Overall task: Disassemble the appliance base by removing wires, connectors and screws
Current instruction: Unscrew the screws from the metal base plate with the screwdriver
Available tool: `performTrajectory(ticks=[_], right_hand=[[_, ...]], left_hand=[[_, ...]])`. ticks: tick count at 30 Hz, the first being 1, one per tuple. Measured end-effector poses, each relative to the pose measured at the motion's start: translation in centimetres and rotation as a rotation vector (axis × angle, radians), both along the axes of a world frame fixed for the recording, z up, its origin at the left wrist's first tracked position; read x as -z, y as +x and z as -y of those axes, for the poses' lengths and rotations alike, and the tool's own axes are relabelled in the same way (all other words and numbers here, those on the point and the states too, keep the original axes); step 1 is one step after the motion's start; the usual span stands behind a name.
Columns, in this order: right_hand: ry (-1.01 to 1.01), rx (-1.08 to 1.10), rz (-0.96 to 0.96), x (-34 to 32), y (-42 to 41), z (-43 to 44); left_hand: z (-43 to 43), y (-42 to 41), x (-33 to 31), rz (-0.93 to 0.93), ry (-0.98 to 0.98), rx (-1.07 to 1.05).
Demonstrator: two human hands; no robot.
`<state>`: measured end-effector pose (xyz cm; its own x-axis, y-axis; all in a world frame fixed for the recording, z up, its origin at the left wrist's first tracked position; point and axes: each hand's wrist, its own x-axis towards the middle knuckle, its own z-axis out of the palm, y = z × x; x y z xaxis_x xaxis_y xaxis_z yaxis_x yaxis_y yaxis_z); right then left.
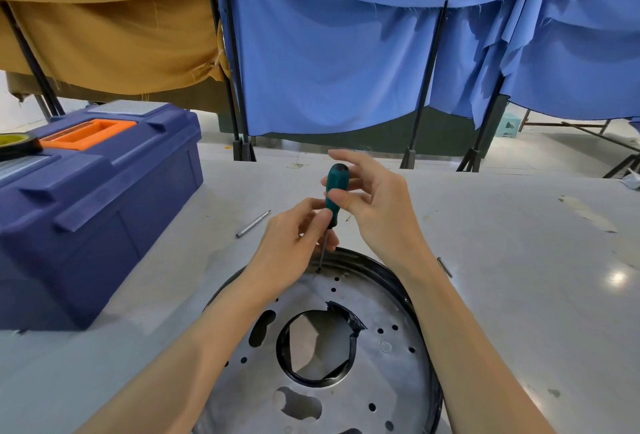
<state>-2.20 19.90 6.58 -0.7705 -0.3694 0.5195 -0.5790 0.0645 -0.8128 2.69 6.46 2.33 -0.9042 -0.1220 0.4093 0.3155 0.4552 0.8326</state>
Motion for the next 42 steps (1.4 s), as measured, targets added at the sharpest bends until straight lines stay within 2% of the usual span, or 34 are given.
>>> performTrajectory(ticks=[3,6,9,14,20,24,28,34,38,42], right_hand=[[-0.047,-0.072,0.028,-0.11,0.12,0.00],[0.034,-0.005,-0.047,0.19,0.36,0.28],[0.032,0.051,-0.056,0.14,0.10,0.22],[-0.028,-0.045,-0.011,-0.04,-0.03,-0.05],[0.003,0.005,-0.040,0.10,0.07,0.05],[-0.059,-0.069,0.016,-0.09,0.03,-0.06],[0.020,0.019,-0.039,0.14,0.32,0.31],[-0.042,-0.023,0.004,-0.18,0.06,-0.09],[0.014,0.028,-0.038,-0.03,0.27,0.11],[-0.039,0.009,0.003,-0.25,-0.05,-0.19]], left_hand=[[0.14,-0.18,0.16,0.012,0.018,0.001],[0.10,-0.26,0.18,-0.001,0.022,-0.047],[0.06,-0.15,0.21,-0.012,0.022,-0.005],[0.31,-0.20,0.19,0.008,0.058,-0.003],[0.18,-0.17,0.25,-0.009,0.026,-0.003],[0.22,-0.17,0.33,0.009,0.014,0.008],[0.04,-0.25,0.31,-0.004,0.027,-0.030],[0.10,-0.22,0.34,0.024,0.025,0.000],[0.03,-0.25,0.32,0.008,0.046,-0.045],[0.10,-0.21,0.32,0.017,0.027,0.010]])
